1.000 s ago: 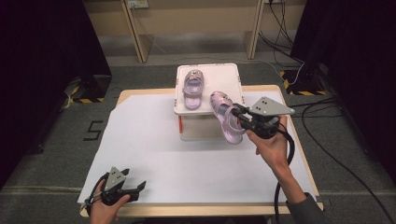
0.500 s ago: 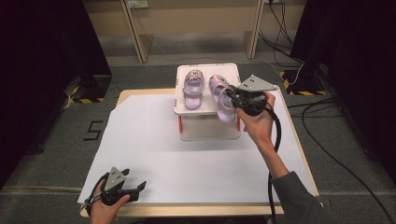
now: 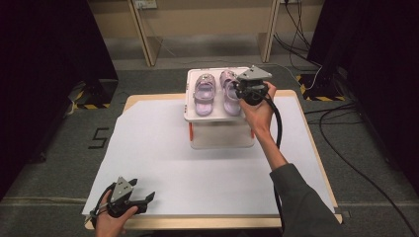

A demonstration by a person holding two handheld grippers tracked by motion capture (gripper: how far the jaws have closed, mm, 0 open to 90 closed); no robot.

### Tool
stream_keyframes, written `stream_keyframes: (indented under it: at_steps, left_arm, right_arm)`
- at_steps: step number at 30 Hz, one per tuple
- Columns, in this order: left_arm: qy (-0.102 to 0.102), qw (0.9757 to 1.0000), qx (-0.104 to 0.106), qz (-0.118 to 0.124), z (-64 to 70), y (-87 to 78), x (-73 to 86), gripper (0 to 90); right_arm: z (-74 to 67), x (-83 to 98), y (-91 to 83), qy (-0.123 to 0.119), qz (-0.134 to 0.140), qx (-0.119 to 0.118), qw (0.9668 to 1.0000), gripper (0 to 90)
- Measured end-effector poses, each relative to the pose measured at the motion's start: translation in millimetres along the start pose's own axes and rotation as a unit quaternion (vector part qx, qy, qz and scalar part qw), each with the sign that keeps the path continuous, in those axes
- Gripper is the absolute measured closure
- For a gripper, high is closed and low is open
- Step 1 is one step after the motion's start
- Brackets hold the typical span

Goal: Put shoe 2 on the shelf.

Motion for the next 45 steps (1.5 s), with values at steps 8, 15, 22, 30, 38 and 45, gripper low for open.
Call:
stream_keyframes:
  at_steps: [8,15,22,30,38,45]
  left_arm:
    - [0.002,1.0,0.001,0.001,0.4,-0.2,-0.1,17.4]
    - [0.0,1.0,0.002,0.001,0.2,0.0,-0.2,17.4]
    - [0.001,1.0,0.003,0.002,0.6,0.1,-0.1,17.4]
    - [0.002,1.0,0.003,0.002,0.4,-0.3,-0.2,17.4]
    - [0.002,1.0,0.002,0.002,0.7,0.0,-0.1,17.4]
    - [0.001,1.0,0.002,0.001,0.6,0.2,-0.2,17.4]
  right_arm:
    - [1.9,-4.3,18.6,-0.005,-0.015,0.015,0.9998,80.3]
    - [-1.4,-5.4,26.2,-0.013,-0.022,0.018,0.9995,79.9]
    - [-3.5,-5.1,31.6,-0.014,-0.03,0.016,0.9993,78.5]
    - [-9.6,-6.0,36.0,-0.025,-0.038,0.011,0.9989,74.8]
    - [-8.3,-8.2,28.8,-0.009,-0.029,0.001,0.9995,55.4]
    - [-6.5,-13.8,10.3,-0.003,-0.004,-0.013,0.9999,50.2]
Point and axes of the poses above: each handheld gripper's, and its own axes: y roughly forward along the jaws, x roughly out of its underside, z roughly to its right, the point moved 2 cm from there along y, roughly forward along the jaws, and after that the axes turned 6 degrees about -z, right-handed, at the moved point
